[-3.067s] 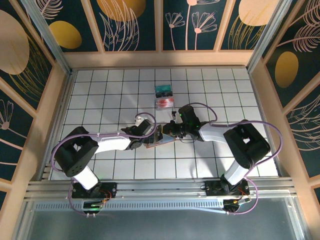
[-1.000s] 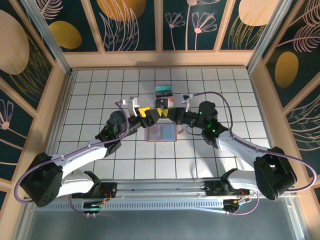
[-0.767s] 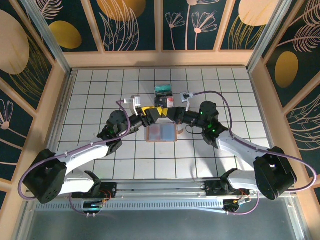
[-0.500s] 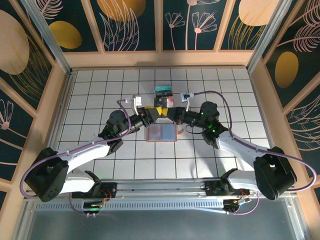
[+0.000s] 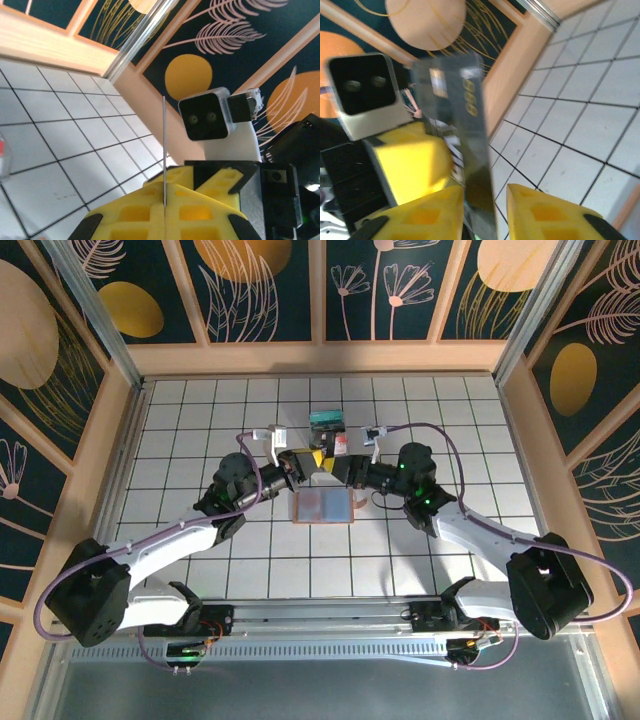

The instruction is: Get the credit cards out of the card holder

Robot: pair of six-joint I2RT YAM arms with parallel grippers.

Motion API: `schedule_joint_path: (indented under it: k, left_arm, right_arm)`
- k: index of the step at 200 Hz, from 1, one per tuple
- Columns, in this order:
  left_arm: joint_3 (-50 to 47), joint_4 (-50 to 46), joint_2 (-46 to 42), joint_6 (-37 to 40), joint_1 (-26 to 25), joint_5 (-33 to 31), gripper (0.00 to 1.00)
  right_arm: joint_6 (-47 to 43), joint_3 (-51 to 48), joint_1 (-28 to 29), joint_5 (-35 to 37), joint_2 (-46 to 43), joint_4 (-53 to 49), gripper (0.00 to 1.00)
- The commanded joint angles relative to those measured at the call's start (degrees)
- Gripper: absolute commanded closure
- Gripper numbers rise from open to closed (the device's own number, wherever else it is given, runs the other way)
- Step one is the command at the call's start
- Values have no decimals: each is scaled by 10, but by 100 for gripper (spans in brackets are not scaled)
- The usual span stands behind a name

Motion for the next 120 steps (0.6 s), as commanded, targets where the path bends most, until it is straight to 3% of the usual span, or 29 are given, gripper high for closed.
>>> schedule_joint_path:
  k: [1, 49, 120]
  left_arm:
    - [53, -123, -22, 124, 7, -28, 100]
    - [144, -302, 9, 349, 17, -68, 100]
    - [322, -422, 143, 618, 67, -20, 100]
  right_arm:
    - [-44, 25, 1, 48, -34, -74, 62]
    - [-91, 51, 0, 158, -80, -210, 48]
    - [-102, 72, -2, 278, -119, -304, 35]
